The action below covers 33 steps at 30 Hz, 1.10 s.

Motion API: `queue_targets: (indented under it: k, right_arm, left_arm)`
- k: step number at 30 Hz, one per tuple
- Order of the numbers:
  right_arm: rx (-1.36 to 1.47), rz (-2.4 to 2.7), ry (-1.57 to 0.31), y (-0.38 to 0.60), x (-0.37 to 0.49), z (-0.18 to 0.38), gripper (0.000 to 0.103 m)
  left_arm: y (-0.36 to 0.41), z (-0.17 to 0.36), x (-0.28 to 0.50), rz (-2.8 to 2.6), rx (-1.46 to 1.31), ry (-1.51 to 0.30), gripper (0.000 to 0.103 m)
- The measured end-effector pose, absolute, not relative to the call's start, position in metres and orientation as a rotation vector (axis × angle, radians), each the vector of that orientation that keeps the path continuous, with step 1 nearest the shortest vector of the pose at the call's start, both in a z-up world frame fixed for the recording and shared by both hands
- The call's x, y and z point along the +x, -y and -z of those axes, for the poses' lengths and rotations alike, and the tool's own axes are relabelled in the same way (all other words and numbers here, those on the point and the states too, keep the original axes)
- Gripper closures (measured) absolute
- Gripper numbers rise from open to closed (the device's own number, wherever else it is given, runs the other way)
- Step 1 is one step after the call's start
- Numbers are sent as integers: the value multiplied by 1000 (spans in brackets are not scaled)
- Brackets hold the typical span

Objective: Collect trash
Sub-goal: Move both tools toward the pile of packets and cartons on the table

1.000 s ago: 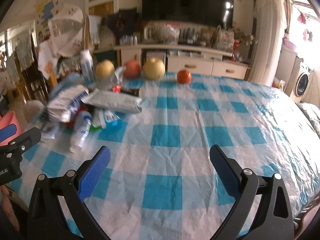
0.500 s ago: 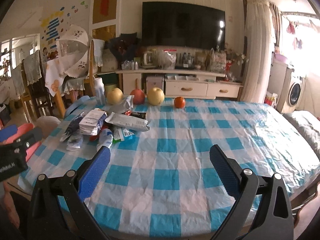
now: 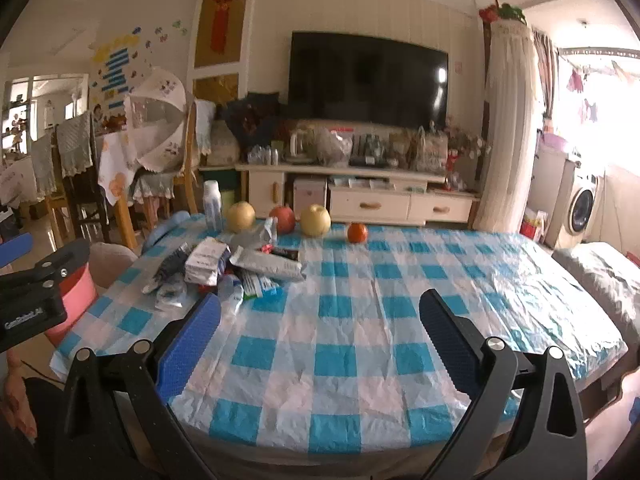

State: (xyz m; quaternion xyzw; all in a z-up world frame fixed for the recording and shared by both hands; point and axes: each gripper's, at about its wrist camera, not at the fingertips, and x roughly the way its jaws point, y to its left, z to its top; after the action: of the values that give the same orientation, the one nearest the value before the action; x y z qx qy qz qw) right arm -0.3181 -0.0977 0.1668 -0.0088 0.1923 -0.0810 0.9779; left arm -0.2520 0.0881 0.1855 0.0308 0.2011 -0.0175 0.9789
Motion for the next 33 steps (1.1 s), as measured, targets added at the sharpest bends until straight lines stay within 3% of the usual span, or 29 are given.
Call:
queue_targets:
  k: [14, 33]
  right_arm:
    - [-11, 151, -314, 91, -338, -179, 5]
    - [-25, 74, -381, 75, -330, -167, 5]
  left_arm:
    - [-89, -200, -269, 10, 69, -337, 4]
    - [-97, -197, -268, -9, 48, -343, 4]
